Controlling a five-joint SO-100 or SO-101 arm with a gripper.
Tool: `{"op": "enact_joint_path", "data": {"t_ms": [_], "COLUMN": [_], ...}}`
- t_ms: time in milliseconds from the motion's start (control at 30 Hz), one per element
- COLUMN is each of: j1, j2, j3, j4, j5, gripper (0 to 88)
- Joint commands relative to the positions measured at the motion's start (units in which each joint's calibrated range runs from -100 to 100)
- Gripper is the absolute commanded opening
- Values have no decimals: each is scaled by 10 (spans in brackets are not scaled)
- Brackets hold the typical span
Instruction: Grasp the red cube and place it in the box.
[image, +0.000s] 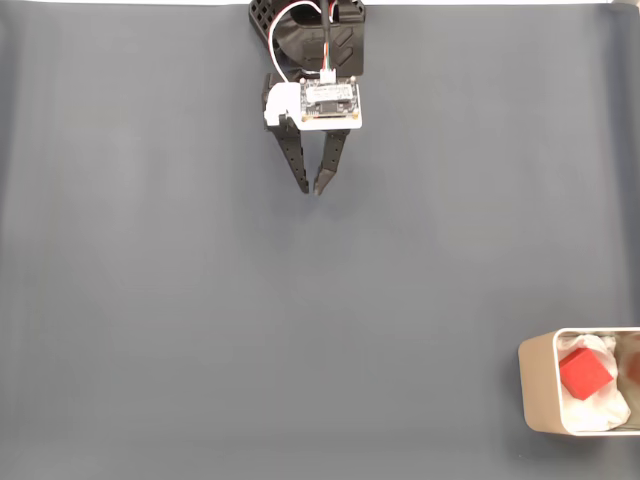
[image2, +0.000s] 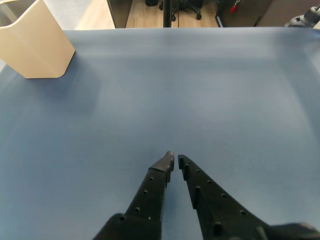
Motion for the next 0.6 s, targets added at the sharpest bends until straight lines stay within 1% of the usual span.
{"op": "enact_joint_path", "data": {"t_ms": [0, 367, 567], "j1": [15, -11, -13], "j2": [-30, -49, -54], "j3": [18, 18, 18], "j4": [34, 194, 226], "j5": [10, -8, -15], "gripper": [0, 0, 0]}}
